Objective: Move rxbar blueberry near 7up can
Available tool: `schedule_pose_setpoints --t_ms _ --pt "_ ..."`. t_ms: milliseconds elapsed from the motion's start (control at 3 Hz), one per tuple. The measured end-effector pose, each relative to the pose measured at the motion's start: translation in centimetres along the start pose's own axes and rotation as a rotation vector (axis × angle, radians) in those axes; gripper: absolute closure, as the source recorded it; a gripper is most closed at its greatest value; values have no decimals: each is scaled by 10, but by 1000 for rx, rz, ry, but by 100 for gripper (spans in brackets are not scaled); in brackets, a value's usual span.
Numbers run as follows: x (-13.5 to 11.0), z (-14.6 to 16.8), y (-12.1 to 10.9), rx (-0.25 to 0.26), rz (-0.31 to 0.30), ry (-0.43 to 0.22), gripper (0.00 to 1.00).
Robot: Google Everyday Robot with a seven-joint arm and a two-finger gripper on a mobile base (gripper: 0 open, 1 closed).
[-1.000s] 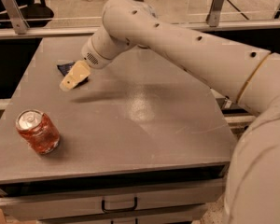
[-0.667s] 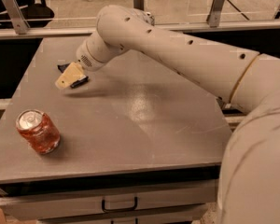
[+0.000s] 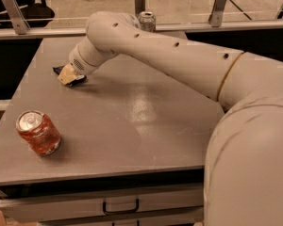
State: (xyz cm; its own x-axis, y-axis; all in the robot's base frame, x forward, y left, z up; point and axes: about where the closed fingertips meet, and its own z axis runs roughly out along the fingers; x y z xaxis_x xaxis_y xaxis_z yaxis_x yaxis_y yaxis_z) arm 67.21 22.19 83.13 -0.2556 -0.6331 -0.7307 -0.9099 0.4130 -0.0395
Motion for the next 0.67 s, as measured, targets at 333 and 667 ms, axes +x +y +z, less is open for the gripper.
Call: schedule_pose_setpoints --t_ms 333,667 --pt "2 0 -2 5 -1 11 87" --pt "-1 -3 -2 5 -1 11 100"
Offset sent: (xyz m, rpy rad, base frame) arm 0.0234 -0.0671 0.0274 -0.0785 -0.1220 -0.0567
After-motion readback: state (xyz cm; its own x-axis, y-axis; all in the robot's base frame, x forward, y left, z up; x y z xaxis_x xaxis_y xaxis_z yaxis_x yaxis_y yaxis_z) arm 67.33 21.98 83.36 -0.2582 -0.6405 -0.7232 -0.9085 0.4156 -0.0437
